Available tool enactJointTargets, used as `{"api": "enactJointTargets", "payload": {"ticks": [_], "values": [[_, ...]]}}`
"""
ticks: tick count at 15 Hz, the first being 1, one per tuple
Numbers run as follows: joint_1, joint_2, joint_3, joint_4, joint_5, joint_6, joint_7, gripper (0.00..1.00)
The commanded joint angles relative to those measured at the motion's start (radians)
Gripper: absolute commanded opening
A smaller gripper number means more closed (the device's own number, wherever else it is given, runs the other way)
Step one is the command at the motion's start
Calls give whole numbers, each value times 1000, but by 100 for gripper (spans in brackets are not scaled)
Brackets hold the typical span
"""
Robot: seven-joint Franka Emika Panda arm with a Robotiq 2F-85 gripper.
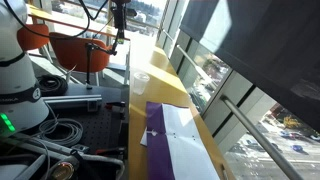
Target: Close the purple folder.
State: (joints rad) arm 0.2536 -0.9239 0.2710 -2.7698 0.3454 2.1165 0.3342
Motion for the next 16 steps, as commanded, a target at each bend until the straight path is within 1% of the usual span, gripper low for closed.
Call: {"api": "enactJointTargets", "payload": {"ticks": [1, 7, 10, 13, 14, 16], "values": [[-4, -1, 2, 3, 2, -5, -3, 100], [-4, -1, 2, 3, 2, -5, -3, 100], [-49, 41, -19, -1, -52, 12, -48, 100], [-133, 91, -92, -7, -138, 32, -134, 100], [-164, 114, -127, -9, -170, 43, -170, 100], [-223, 170, -217, -13, -226, 97, -275, 100]]}}
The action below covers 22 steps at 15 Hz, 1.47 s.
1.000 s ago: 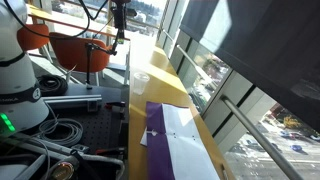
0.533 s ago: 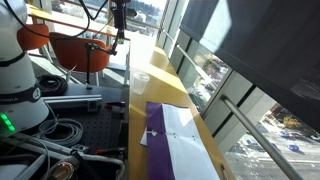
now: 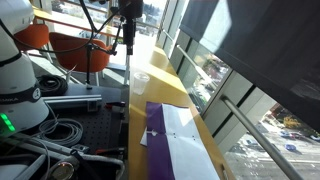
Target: Close the purple folder.
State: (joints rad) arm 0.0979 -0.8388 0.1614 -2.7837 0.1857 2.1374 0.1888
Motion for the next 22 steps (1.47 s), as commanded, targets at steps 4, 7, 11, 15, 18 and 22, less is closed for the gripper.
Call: {"api": "enactJointTargets", "payload": {"ticks": [4, 7, 11, 15, 18, 22], "values": [[-110, 293, -326, 61, -93, 271, -429, 100], [-51, 469, -469, 124, -19, 402, -657, 100], [32, 713, -580, 263, 193, 443, -931, 100], [-65, 972, -485, 439, 356, 428, -1031, 100], [-187, 1134, -397, 573, 320, 430, -1003, 100], [-328, 1303, -305, 749, 267, 421, -973, 100]]}}
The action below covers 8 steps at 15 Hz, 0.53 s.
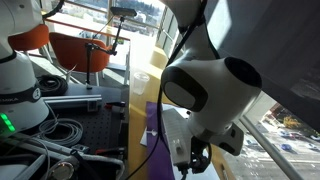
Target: Close the purple folder.
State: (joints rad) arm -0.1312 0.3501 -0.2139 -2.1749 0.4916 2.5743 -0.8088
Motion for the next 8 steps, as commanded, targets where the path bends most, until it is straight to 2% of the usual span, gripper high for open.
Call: {"api": "enactJointTargets", "payload": {"ticks": [1, 5, 8], "values": [[-127, 145, 91, 174, -45, -11, 27, 100], [-198, 252, 152, 303, -94, -15, 55, 100], [-218, 324, 178, 377, -137, -8, 100, 100]]}}
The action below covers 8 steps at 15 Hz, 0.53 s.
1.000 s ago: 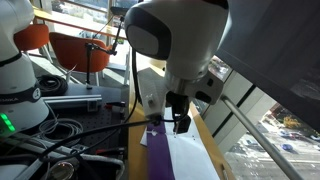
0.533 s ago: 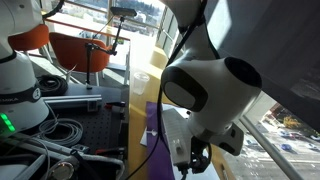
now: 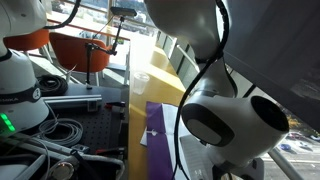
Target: Close the purple folder.
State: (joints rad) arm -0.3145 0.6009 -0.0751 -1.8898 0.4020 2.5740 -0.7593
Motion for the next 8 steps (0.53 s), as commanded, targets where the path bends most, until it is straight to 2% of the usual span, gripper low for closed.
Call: {"api": "enactJointTargets", "payload": {"ticks": [1, 6, 7, 8], "values": [[-38, 95, 46, 111, -62, -6, 65, 100], [-59, 177, 74, 188, -110, -20, 123, 100], [-62, 186, 80, 196, -113, -21, 130, 95], [-64, 192, 86, 202, -116, -22, 139, 74]]}}
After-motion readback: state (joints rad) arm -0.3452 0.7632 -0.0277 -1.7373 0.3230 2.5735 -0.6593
